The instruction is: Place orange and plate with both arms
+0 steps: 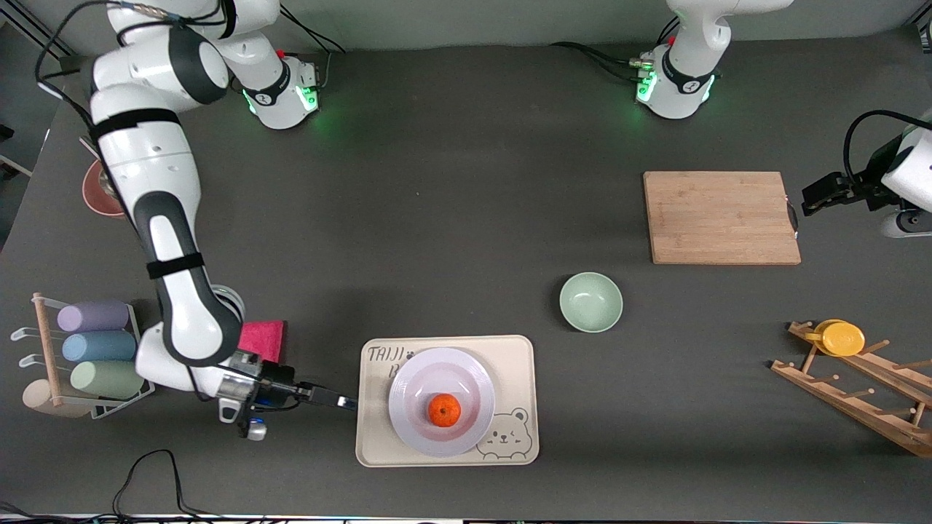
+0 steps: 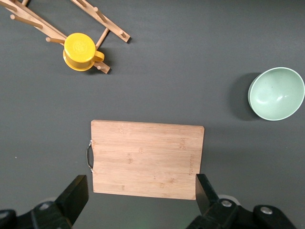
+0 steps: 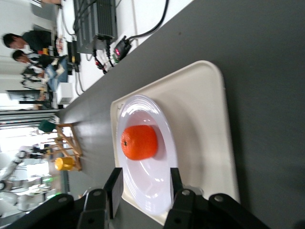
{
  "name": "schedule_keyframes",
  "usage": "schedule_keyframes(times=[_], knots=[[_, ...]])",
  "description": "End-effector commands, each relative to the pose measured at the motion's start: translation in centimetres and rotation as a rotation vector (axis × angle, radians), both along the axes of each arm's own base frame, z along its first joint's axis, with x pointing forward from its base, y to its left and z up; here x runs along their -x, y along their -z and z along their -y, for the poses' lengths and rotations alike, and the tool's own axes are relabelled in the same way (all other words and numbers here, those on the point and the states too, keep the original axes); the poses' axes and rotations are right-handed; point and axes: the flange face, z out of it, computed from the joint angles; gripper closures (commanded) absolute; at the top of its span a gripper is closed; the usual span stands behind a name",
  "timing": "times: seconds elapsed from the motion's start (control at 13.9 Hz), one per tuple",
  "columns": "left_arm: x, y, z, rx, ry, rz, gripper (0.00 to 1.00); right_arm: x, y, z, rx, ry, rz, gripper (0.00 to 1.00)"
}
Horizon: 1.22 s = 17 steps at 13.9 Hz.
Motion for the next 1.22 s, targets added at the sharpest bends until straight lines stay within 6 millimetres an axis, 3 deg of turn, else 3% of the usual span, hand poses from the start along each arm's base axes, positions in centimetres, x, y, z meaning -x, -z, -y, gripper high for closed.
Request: schedule_keyframes(times=[0.0, 0.14, 0.29, 0.43, 0.79, 0.93, 1.15], knots=[[0.5, -0.9, -0.3, 0.012, 0.022, 0.014, 0.0, 4.2, -6.7, 3.7, 0.167, -0.063, -0.067, 0.42], [0.6, -1.1, -0.4, 0.021, 0.017, 0.018, 0.0, 6.4, -11.3, 6.3, 0.29, -0.135, -0.1, 0.35], [0.6, -1.2, -0.3, 0.022, 0.019, 0.021, 0.0, 8.1, -15.4, 9.3, 0.392, -0.211, -0.129, 0.07], [0.8, -1.7, -1.2, 0.028, 0.002, 0.032, 0.0, 9.8, -19.6, 11.8, 0.5, -0.254, -0.136, 0.0], [1.2, -1.9, -1.2, 0.04, 0.012, 0.037, 0.0, 14.5, -29.3, 16.2, 0.734, -0.29, -0.133, 0.0], [1.1, -1.9, -1.3, 0.041, 0.009, 0.037, 0.0, 15.8, -31.8, 17.1, 0.801, -0.28, -0.143, 0.0], [1.2, -1.8, -2.2, 0.044, -0.006, 0.034, 0.0, 17.0, -34.3, 16.8, 0.83, -0.174, -0.229, 0.0]])
